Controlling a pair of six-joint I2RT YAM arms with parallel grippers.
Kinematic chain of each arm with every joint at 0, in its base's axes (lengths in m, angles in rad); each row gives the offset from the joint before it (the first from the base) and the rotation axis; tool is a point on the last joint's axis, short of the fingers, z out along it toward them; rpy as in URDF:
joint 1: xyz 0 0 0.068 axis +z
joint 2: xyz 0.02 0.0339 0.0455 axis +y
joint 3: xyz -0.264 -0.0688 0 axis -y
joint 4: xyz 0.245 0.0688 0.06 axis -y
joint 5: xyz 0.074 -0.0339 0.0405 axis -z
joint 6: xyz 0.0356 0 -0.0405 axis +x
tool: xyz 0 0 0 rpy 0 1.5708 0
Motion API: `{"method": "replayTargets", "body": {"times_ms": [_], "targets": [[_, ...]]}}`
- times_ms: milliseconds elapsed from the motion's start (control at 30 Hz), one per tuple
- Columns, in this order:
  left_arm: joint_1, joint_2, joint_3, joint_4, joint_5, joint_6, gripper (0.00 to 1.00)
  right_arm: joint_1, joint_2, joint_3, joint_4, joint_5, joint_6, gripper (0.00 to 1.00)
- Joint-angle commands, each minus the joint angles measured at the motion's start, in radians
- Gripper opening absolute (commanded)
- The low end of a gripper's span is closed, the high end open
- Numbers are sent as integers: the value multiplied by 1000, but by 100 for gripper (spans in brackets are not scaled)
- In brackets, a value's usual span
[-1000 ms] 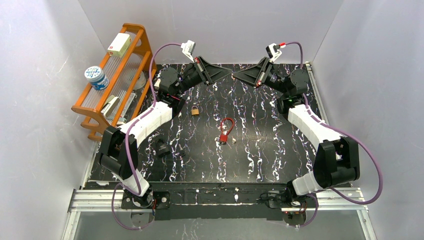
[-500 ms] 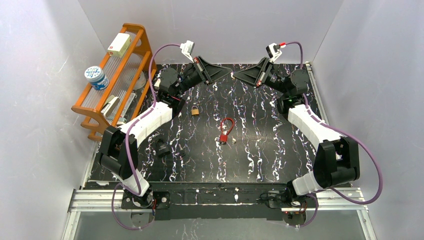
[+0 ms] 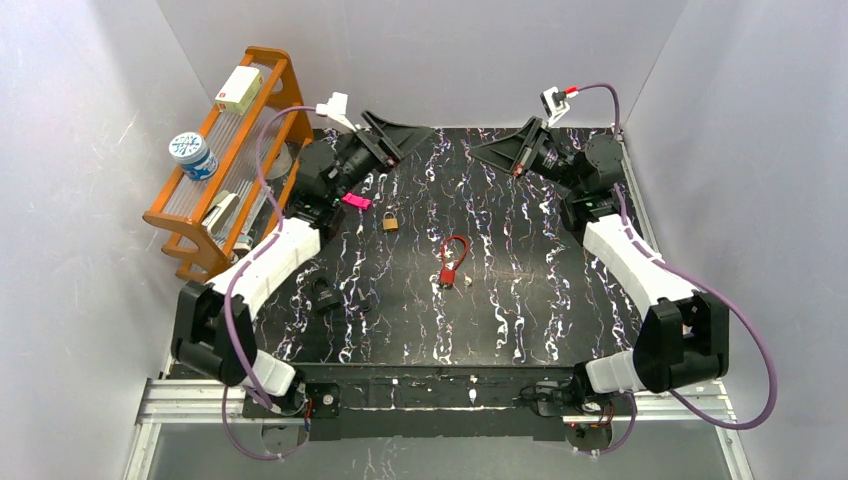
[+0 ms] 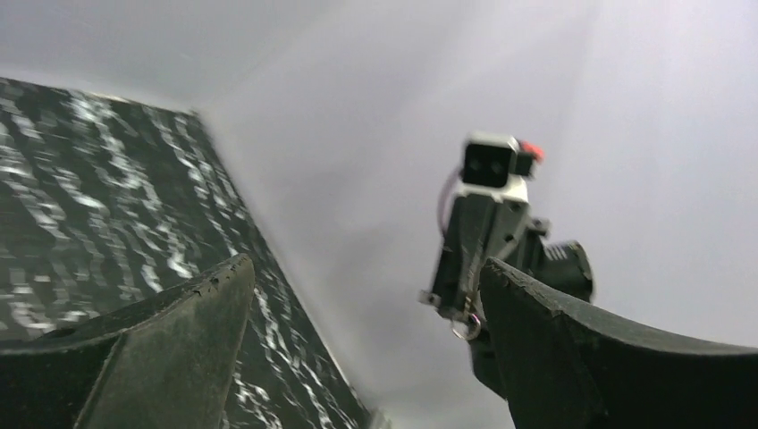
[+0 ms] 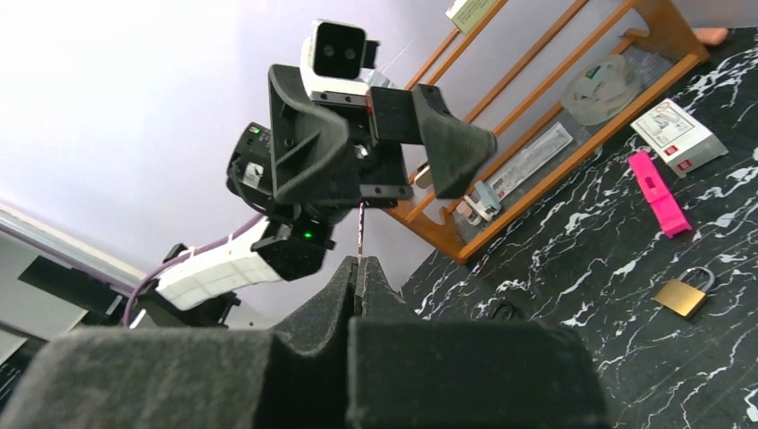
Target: Unlock with the key
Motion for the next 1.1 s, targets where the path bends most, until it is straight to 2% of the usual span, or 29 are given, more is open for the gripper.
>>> {"method": "replayTargets", "body": {"times_ms": [0,167,300,400,667,933,1067], "targets": [[38,-107,15,-286,-212,141,95,-2,-57,30,-125,42,-138,1],[42,-51,135,-842,-465,308,92,-2,-97,41,-374,111,-291,1],[42,50,190,-1055,-521,361,88,-2,-129,13,-508,166,-367,1],[41,146,209,-1115,-492,397,85,-1,-149,-22,-551,178,-395,1],[41,471,442,-1306,-513,542,80,-1,-151,-54,-617,200,-454,1],[38,608,514,-1312,-520,558,81,-1,-132,-52,-643,206,-539,1],[29,659,570,-1331,-524,561,76,-2,-117,-47,-658,223,-567,1]]}}
